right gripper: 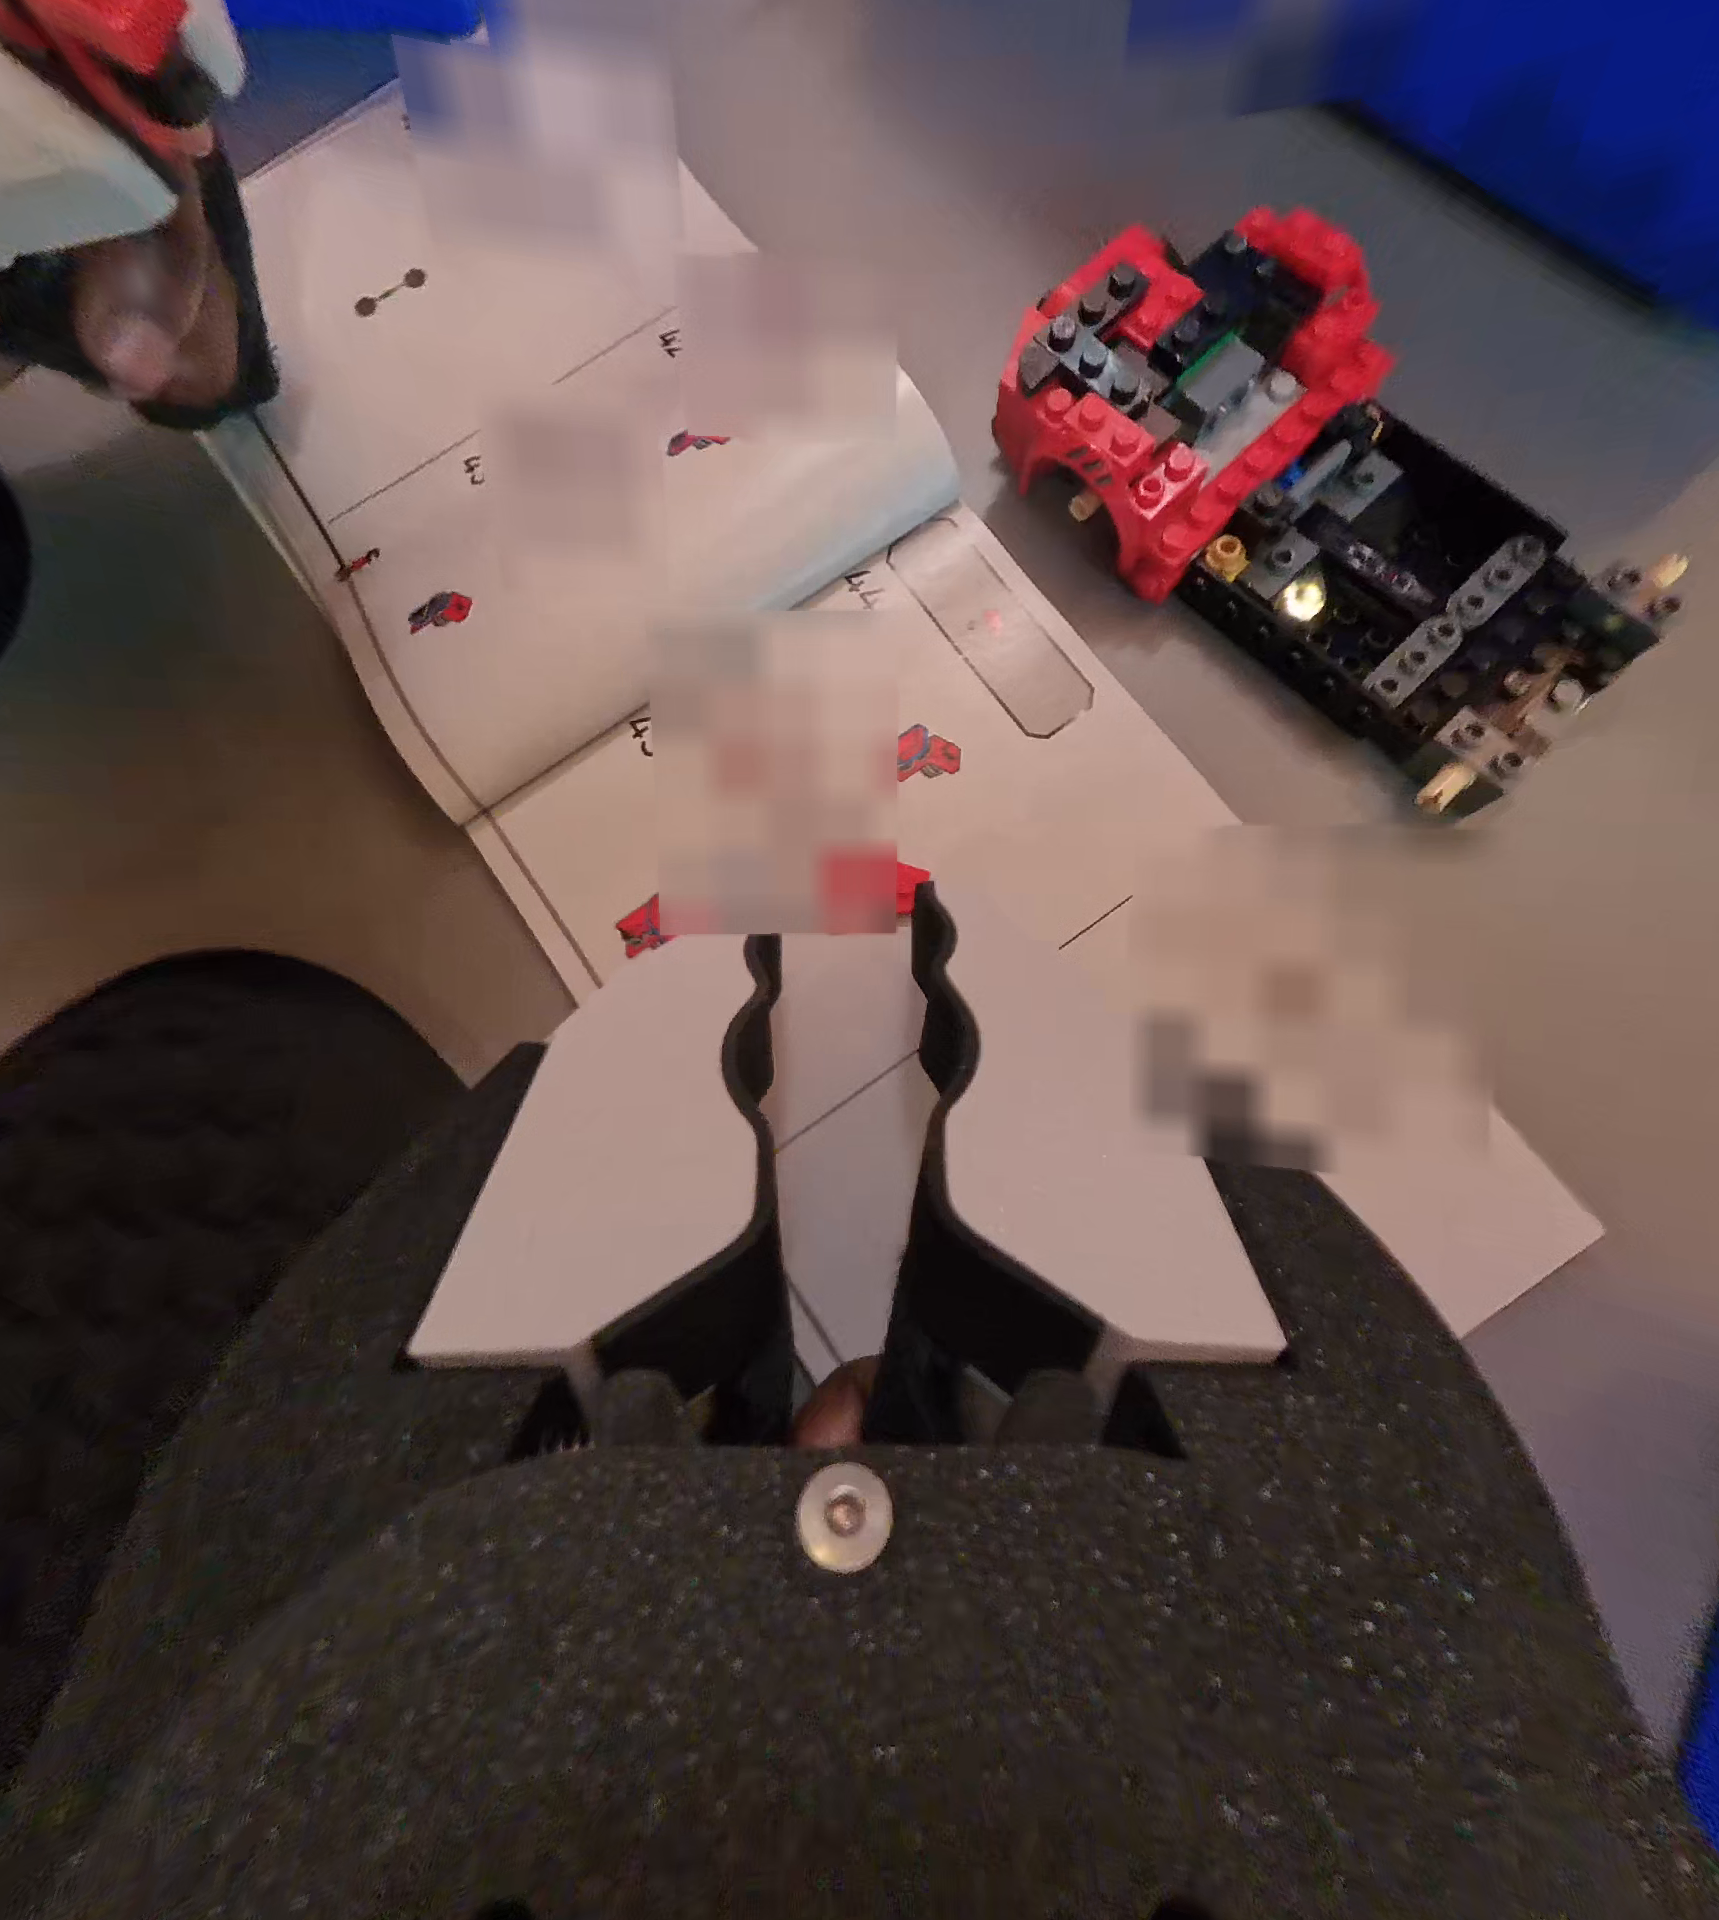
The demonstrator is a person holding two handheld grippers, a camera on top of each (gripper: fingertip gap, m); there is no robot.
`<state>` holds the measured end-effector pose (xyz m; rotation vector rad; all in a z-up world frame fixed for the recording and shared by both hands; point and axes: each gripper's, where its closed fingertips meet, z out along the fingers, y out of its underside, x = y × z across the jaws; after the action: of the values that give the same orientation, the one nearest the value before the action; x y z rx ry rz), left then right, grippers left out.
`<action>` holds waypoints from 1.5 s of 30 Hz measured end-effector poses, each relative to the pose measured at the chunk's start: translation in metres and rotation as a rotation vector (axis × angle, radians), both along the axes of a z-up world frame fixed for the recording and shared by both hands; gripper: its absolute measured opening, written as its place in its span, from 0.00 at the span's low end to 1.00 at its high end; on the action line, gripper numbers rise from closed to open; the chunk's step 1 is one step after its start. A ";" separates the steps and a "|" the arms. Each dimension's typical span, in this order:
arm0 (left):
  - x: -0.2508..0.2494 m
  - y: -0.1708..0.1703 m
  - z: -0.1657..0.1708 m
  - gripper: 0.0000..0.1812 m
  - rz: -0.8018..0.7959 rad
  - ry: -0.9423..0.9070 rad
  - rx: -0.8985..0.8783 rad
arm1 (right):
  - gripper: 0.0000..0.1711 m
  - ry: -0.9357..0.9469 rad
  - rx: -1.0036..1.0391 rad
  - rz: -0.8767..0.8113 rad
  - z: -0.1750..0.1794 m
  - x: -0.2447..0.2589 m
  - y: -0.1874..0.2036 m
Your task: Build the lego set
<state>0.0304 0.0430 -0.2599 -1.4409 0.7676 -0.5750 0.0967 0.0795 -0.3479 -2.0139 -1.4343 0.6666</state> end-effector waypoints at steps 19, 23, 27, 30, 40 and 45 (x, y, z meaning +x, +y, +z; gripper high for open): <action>0.001 0.000 -0.002 0.04 -0.009 -0.003 -0.016 | 0.13 -0.048 -0.029 0.371 -0.008 0.007 -0.012; 0.002 0.000 -0.003 0.04 -0.014 0.003 -0.014 | 0.13 -0.047 0.020 0.385 -0.010 0.008 -0.005; 0.002 0.000 -0.003 0.04 -0.012 0.004 -0.017 | 0.13 -0.021 0.056 0.463 -0.011 -0.002 -0.003; 0.002 0.000 -0.004 0.04 -0.014 0.007 -0.017 | 0.11 -0.013 0.026 0.515 -0.012 -0.006 -0.004; 0.002 -0.001 -0.004 0.04 -0.018 0.003 -0.019 | 0.13 -0.086 -0.120 0.051 -0.012 0.003 0.009; 0.004 -0.002 -0.004 0.04 -0.027 0.008 -0.019 | 0.17 -0.098 -0.146 0.104 -0.003 0.007 -0.027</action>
<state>0.0348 0.0412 -0.2638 -1.4535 0.7908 -0.5989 0.1038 0.0526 -0.3504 -2.1203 -1.5977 0.7454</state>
